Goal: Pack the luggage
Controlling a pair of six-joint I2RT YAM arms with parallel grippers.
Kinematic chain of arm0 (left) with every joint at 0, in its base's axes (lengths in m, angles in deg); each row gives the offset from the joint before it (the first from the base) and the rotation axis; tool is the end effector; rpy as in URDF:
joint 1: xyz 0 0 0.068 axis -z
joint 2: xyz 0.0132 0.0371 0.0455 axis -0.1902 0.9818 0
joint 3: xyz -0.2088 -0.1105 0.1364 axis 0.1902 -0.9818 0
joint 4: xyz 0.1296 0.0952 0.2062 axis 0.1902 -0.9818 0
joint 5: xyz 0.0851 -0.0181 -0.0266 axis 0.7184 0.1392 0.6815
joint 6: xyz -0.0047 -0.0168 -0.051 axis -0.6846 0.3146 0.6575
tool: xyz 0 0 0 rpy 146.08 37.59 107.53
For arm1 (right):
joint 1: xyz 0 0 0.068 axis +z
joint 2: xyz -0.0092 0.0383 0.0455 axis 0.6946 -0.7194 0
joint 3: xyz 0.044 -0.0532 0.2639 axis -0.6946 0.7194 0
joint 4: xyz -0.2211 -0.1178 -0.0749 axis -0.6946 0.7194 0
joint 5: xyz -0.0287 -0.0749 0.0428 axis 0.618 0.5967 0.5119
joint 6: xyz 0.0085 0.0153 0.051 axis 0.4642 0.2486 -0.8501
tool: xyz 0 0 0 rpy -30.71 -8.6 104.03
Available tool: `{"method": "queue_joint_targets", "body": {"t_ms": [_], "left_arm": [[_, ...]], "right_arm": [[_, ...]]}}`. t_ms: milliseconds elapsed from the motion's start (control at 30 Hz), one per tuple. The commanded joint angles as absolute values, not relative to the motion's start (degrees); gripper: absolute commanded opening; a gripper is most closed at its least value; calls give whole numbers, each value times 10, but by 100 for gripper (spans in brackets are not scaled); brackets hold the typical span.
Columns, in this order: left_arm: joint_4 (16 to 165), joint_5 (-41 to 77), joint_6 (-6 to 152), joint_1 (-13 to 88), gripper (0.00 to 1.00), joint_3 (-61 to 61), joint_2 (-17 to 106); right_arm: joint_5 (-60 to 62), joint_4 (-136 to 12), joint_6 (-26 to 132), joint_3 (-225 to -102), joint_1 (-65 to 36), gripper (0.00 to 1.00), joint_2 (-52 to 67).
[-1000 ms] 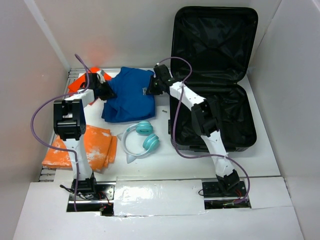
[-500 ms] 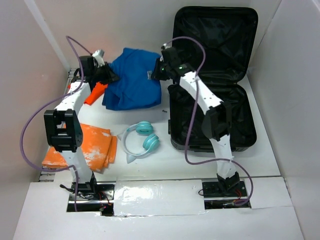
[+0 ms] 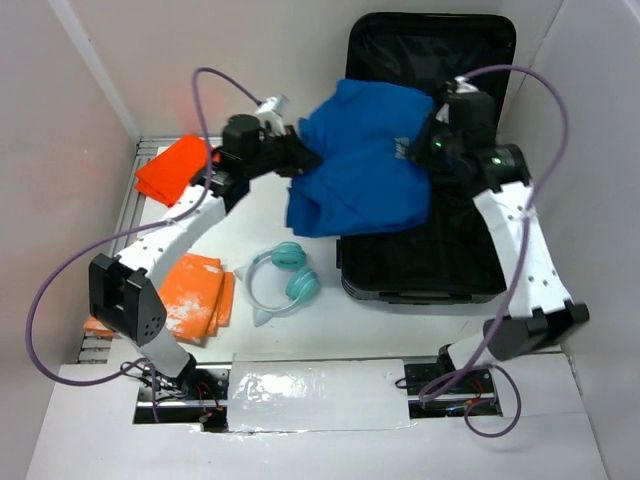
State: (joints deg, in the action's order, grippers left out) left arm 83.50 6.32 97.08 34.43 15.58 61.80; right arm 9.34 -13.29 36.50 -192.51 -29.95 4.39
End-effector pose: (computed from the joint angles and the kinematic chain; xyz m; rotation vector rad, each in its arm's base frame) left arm 0.3520 -0.1659 0.3967 0.0685 1.8510 -1.0416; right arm 0.2903 0.0719 0.4648 0.1837 2.0914 0.3786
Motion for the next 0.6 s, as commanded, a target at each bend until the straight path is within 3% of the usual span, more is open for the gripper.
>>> {"method": "queue_joint_targets", "body": {"t_ms": [0, 267, 567], "left_arm": [[863, 123, 995, 397, 0, 167, 616], [906, 208, 1002, 541, 0, 222, 726], [909, 306, 1002, 603, 0, 330, 865]], "right_arm": [[203, -104, 409, -1889, -360, 0, 103], [279, -115, 478, -1754, -482, 0, 177], [366, -159, 478, -1740, -487, 0, 128]]}}
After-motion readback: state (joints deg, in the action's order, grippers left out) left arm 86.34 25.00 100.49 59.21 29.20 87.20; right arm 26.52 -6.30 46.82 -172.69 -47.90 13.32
